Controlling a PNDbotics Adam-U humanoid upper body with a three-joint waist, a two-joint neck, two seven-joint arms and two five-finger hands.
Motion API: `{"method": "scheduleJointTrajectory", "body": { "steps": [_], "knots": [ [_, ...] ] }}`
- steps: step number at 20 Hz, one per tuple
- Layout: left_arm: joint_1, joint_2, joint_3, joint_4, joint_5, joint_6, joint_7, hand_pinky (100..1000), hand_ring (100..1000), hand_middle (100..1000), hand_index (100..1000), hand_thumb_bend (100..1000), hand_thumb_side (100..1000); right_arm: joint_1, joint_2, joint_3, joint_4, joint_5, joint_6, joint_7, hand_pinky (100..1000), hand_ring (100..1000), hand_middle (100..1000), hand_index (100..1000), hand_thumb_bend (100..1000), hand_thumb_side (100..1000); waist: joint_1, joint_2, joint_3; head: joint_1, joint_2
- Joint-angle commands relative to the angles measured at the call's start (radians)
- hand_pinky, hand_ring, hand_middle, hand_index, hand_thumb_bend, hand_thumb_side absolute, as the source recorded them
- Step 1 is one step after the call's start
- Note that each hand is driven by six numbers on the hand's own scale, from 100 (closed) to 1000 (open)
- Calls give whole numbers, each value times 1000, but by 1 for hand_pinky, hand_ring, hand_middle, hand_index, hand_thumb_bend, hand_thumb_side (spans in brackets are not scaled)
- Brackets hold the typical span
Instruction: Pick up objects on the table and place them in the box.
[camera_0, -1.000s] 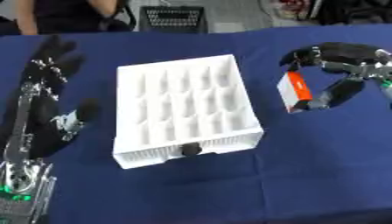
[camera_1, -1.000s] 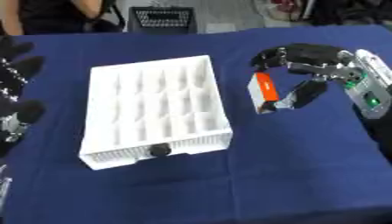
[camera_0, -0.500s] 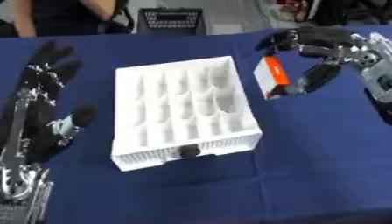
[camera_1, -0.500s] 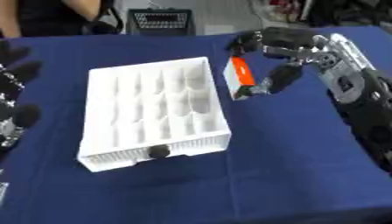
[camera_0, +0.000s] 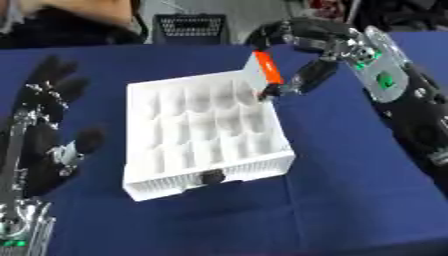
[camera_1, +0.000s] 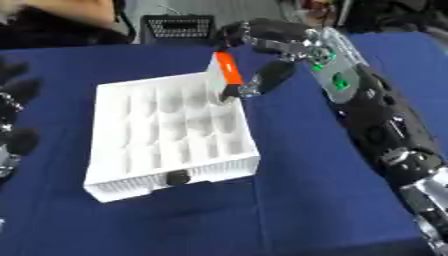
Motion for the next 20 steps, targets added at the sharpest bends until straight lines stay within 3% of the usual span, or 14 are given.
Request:
{"method": "scheduleJointTrajectory", "body": {
  "steps": [1,4,6,7,8,20],
  "knots": [
    [-15,-1,-4,-15,7,-2,-7,903,850,877,1000,1000,590,-52,34,-23,25,16,-185,193,791,864,871,771,391,605,4,-11,5,-27,-22],
    [-15,-2,-5,-15,8,-1,-9,904,850,877,1000,1000,592,-62,58,-28,45,28,-189,181,790,862,870,773,386,615,5,-10,5,-32,-25],
    [-15,-3,-4,-15,8,-1,-9,904,850,877,1000,1000,591,-59,66,-21,49,31,-199,183,798,870,882,893,592,719,6,-9,6,-33,-25],
    [-15,-3,-3,-15,8,-1,-8,904,850,877,1000,1000,590,-57,68,-15,50,33,-206,190,803,875,896,982,627,784,6,-9,6,-33,-25],
    [-15,-3,-3,-16,8,-1,-8,904,850,877,1000,1000,590,-55,70,-10,52,33,-213,200,820,886,910,1000,650,829,6,-8,6,-34,-24],
    [-13,-3,-1,-16,9,-1,-8,905,851,878,1000,1000,589,-48,69,3,34,4,-221,260,838,907,926,1000,657,866,8,-10,2,-41,-23]
  ]
}}
